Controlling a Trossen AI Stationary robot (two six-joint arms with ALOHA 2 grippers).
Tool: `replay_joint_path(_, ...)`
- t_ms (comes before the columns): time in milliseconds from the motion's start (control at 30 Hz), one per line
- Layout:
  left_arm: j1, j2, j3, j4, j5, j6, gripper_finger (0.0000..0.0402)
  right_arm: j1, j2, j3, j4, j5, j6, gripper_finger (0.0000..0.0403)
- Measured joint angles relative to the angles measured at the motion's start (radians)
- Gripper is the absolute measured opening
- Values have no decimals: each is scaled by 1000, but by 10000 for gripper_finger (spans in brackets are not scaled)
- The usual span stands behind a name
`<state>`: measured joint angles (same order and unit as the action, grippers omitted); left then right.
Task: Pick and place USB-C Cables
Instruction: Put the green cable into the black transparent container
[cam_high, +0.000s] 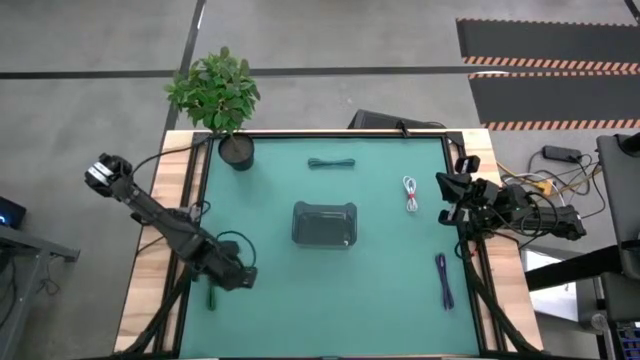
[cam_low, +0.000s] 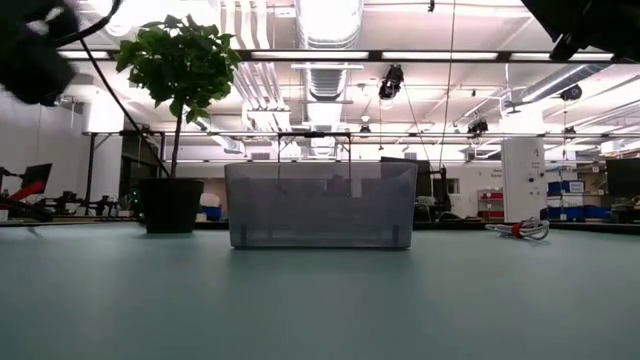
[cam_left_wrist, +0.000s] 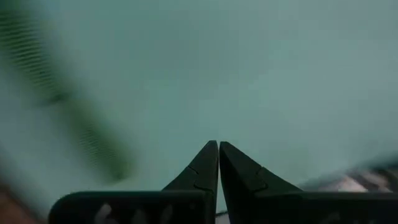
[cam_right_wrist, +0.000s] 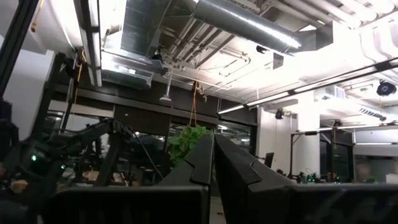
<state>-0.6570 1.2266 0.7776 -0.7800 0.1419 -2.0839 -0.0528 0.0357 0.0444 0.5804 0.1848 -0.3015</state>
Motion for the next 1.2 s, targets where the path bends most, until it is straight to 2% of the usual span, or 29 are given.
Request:
replay_joint_path(67, -22, 1, 0, -132, 80, -67, 0, 0, 0, 0, 0, 0, 14, 9)
replay_joint_path(133, -39, 3, -1, -195, 104, -106, 0, 0, 0, 0, 0, 0, 22, 9)
replay_joint_path(300, -45, 4, -2, -198, 51, -92, 0, 0, 0, 0, -1, 0, 33, 9)
replay_joint_path(567, -46, 13, -26, -197, 93, -84, 6, 0, 0, 1, -31, 0, 67, 9)
replay_joint_path(667, -46, 11, -45, -195, 113, -84, 32, 0, 0, 1, -30, 0, 66, 9)
replay_joint_path(1000, -46, 24, -83, -181, 107, -82, 165, 0, 1, 1, -72, 0, 108, 9)
replay_joint_path(1200, -46, 64, -126, -123, 85, -68, 182, 0, 1, 1, -77, 0, 120, 9)
